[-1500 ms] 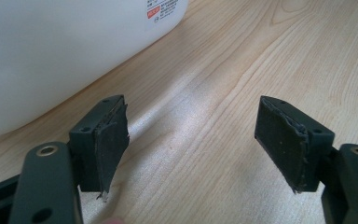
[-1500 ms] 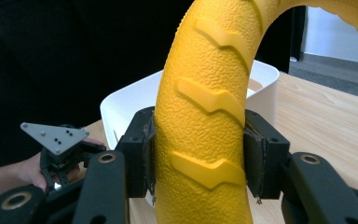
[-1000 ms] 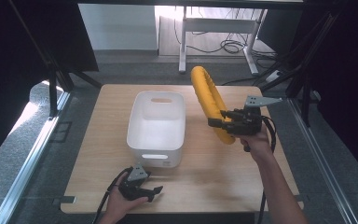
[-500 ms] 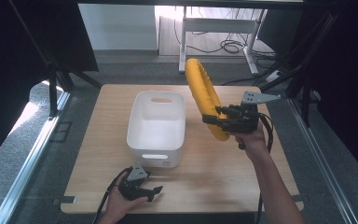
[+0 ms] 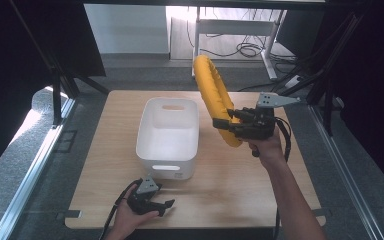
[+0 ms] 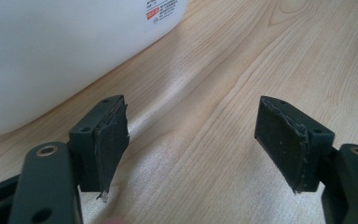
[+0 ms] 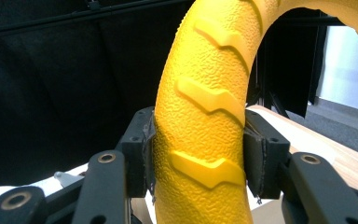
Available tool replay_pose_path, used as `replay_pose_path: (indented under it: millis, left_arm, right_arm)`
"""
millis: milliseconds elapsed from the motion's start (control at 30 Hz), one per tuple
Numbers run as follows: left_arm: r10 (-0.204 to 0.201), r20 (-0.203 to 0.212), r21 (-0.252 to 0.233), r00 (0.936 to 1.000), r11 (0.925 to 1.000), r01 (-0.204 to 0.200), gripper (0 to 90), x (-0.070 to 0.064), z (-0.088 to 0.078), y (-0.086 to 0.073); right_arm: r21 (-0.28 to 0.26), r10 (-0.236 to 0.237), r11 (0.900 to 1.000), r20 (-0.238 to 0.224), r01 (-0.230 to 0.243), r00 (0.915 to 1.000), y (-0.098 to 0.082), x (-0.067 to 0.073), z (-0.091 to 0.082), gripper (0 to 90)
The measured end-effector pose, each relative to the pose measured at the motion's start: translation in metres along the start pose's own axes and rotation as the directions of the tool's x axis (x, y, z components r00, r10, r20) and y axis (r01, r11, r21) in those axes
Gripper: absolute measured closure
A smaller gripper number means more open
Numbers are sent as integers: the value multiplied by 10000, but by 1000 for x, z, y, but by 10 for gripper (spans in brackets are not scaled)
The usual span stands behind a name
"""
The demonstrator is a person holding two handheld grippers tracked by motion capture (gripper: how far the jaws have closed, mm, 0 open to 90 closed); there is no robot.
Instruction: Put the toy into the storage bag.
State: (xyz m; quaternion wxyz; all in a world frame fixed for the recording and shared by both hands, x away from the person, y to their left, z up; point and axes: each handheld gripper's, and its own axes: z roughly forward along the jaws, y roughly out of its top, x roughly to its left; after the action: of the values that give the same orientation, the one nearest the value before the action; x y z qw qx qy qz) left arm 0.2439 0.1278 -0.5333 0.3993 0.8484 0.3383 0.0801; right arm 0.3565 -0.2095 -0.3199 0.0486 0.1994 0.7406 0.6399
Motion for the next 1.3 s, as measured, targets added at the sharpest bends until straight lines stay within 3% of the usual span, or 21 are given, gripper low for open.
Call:
replay_pose_path:
  millis: [533,1300]
  left_arm:
    - [-25,-35,-41,10000,10000,25,258,1,-1,0]
    - [-4,-36,-39,10000,10000,4,258,3,-3,0]
  right_arm:
    - [-167,-352,9993,-268,348,9990,16,12,13,510]
    - [-259,-639,9977,-665,622,9957,27,22,36,511]
